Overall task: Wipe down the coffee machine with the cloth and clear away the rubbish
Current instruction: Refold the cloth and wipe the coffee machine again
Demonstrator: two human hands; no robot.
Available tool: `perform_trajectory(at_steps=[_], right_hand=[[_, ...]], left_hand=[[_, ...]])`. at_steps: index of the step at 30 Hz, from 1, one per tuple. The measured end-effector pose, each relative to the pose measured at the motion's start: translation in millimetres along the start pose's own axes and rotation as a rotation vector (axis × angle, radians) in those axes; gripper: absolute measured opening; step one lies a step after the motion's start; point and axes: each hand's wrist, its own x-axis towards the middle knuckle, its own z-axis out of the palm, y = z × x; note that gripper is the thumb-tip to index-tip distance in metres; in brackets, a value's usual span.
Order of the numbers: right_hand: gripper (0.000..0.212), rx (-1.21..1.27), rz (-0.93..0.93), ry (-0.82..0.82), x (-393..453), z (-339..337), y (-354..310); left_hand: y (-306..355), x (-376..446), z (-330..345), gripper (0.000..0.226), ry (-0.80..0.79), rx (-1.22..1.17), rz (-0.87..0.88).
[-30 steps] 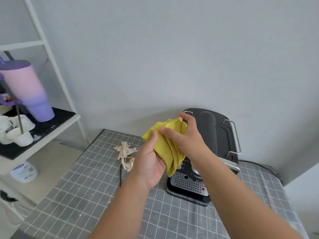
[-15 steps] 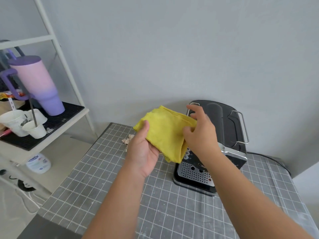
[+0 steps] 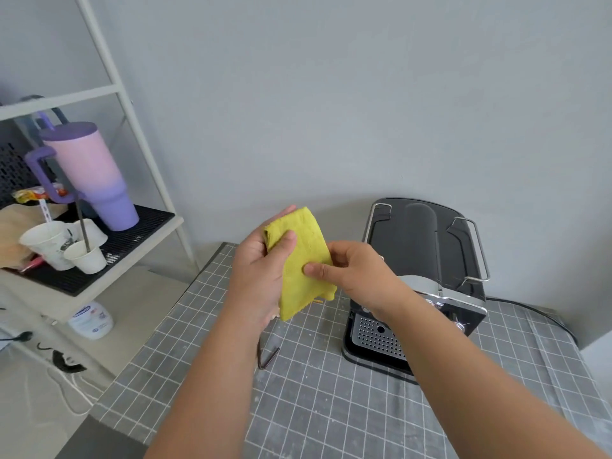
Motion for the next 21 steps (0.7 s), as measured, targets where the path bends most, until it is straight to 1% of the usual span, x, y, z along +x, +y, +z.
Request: perform_trajectory(at_steps=[2, 5, 6, 8, 9, 11, 13, 14, 16, 18, 20, 21], right_hand=[[0.021, -0.034, 0.016, 0.004, 0, 3, 0], [0.014, -0.139, 0.039, 0.013, 0, 4, -1], [0.011, -0.196, 0.032, 0.028, 0, 4, -1], [0.007, -0.347, 0.012, 0.052, -1, 2, -3], [0.010, -0.430, -0.004, 0.060, -2, 1, -4], [0.012, -0.546, -0.036, 0.066, -4, -2, -9], [0.003, -0.590, -0.051, 0.067, -7, -8, -14], [0.007, -0.594, -0.053, 0.070, -8, -11, -16], [0.011, -0.571, -0.045, 0.077, -9, -19, -19], [0.014, -0.533, -0.042, 0.100, -10, -28, -21], [0.018, -0.462, -0.037, 0.144, -12, -35, -20], [0.019, -0.429, -0.035, 0.169, -13, -37, -19]], left_hand=[[-2, 3, -10, 0.034, 0.049, 0.280, 0.215], [-2, 6, -20, 0.047, 0.116, 0.606, 0.454], [-1, 7, -23, 0.048, 0.129, 0.774, 0.568], [-4, 9, -28, 0.047, 0.106, 1.118, 0.826], [-8, 11, -30, 0.046, 0.056, 1.226, 0.902], [-18, 12, -27, 0.044, -0.075, 1.339, 0.925], [-30, 11, -25, 0.043, -0.165, 1.368, 0.849], [-34, 11, -24, 0.044, -0.180, 1.354, 0.794], [-41, 13, -23, 0.041, -0.174, 1.295, 0.720], [-48, 16, -23, 0.035, -0.148, 1.263, 0.705], [-55, 19, -16, 0.029, -0.085, 1.267, 0.699], [-57, 20, -12, 0.025, -0.022, 1.263, 0.694]])
